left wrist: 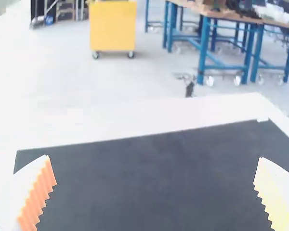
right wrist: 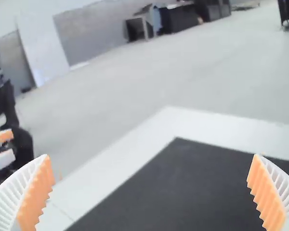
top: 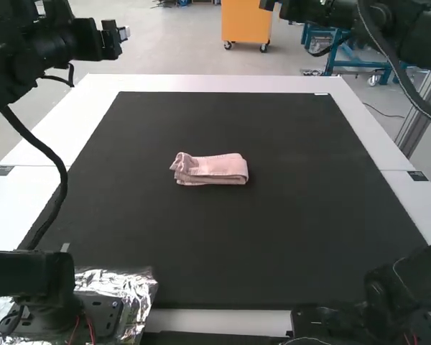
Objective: Fold the towel.
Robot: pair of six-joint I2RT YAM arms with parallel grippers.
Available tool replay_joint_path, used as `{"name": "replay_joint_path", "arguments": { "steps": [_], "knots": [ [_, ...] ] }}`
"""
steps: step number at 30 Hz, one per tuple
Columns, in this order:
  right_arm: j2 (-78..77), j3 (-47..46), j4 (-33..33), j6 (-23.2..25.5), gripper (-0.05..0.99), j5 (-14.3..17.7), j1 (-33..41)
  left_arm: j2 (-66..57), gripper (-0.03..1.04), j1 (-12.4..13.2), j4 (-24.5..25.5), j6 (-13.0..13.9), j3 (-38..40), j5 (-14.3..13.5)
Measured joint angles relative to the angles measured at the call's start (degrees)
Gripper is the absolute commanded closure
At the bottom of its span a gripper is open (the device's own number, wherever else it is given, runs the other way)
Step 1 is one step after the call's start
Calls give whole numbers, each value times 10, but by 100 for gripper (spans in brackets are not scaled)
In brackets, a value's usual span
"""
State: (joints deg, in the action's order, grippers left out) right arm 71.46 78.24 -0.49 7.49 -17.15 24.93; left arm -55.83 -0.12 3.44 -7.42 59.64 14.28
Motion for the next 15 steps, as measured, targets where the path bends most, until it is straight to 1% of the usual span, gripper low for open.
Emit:
{"name": "replay_joint_path", "arguments": {
  "steps": [3, 7, 12, 15],
  "knots": [
    [-85, -58, -16, 1, 1, 13, -33, 86, 4, -7, 0, 0, -12, -11],
    [-205, -120, -54, 9, 1, 22, -83, 194, 4, -6, -3, 0, -40, -32],
    [-364, -169, -112, 18, 1, 26, -130, 320, 4, -6, -6, -2, -70, -58],
    [-449, -187, -135, 20, 1, 26, -156, 387, 4, -6, 5, -2, -75, -68]
  ]
}}
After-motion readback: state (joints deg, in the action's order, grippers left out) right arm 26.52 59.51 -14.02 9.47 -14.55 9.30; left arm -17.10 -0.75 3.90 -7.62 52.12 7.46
